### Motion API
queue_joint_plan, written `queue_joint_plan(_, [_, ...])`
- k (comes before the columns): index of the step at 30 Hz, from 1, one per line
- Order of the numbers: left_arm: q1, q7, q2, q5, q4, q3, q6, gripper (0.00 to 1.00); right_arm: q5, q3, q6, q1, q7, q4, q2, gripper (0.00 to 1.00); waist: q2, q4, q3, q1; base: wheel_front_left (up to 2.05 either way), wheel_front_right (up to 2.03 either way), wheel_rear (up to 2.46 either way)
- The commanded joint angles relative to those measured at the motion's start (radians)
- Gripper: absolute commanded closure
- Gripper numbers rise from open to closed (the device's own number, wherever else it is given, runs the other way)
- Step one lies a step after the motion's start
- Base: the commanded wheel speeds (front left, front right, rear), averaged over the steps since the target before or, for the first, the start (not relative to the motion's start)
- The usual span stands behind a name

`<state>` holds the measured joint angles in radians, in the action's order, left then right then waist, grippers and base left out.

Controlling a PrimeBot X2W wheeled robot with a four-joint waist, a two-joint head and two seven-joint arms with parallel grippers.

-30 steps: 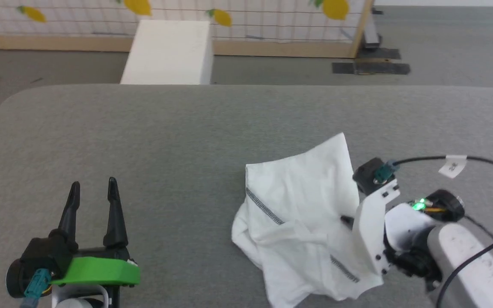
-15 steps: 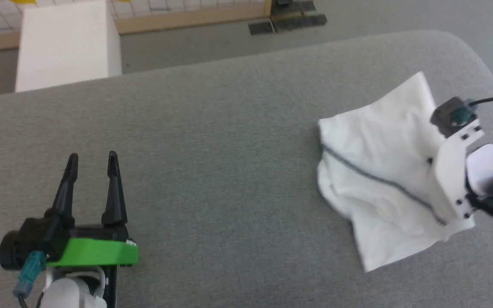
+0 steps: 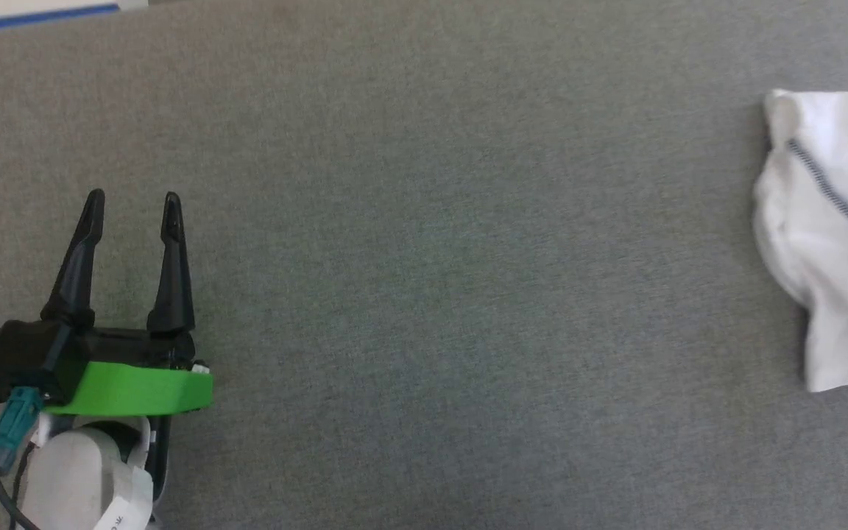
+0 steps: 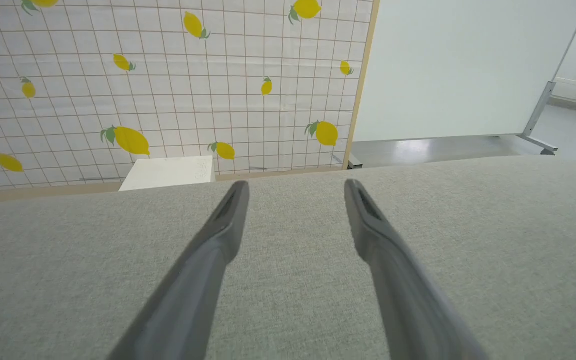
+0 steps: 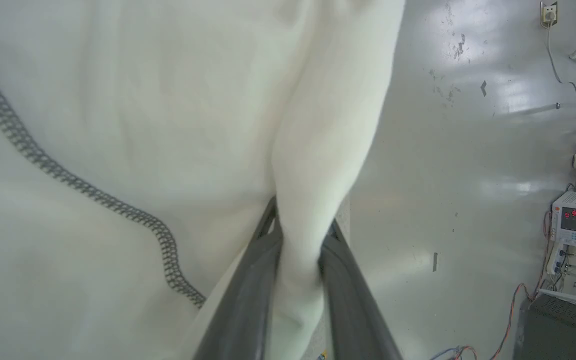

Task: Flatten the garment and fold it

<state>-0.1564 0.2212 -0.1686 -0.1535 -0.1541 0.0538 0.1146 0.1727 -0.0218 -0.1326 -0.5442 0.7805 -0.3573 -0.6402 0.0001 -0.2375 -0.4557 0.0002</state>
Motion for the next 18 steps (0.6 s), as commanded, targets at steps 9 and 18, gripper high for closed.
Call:
queue_joint_plan(9, [-0.015,-0.008,-0.032,-0.005,-0.017,0.011,0.001,0.00,-0.180,-0.211,0.002,-0.023,-0.167,-0.029,0.046,0.00,-0.0001,0.048,-0.083,-0.0002,0.00,0.00,0.00])
queue_joint_plan(18, [-0.004,0.018,0.007,-0.017,0.044,-0.009,-0.015,0.00,-0.175,-0.249,0.002,-0.071,-0.540,0.078,0.068,0.00,-0.0001,0.081,0.064,-0.0002,0.00,0.00,0.00])
